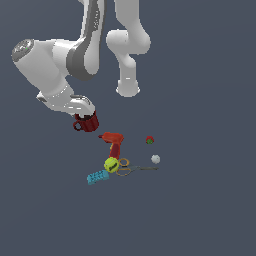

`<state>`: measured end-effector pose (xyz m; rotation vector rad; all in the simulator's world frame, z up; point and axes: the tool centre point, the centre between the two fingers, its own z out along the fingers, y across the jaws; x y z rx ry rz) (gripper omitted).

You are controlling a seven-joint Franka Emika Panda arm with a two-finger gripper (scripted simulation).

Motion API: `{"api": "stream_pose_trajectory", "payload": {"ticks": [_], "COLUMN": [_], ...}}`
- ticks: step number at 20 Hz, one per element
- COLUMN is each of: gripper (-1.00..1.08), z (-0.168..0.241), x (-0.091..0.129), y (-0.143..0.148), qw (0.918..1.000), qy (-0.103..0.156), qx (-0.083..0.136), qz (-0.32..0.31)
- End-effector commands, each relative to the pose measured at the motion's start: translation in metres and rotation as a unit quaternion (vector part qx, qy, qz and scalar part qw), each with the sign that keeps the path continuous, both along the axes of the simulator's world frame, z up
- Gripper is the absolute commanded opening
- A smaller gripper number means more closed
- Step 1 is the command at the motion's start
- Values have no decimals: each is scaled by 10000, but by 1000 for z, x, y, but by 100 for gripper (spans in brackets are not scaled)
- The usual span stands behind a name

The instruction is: Pick up a designated object from a clutter of objects.

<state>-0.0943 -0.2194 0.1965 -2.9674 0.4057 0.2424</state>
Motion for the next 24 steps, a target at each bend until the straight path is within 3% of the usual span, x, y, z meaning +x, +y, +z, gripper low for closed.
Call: {"api": "stream_pose_trajectory", "payload": {"ticks": [1,16,24], "gripper": [-100,-100,-100], "z": [29,191,254], "x": [-6,-39,-49], "y": [3,24,32], "qw": [10000,10000,10000], "qy": [-11,-6,-8], "qx": [-9,-17,-9], "qz": [-2,-5,0]}}
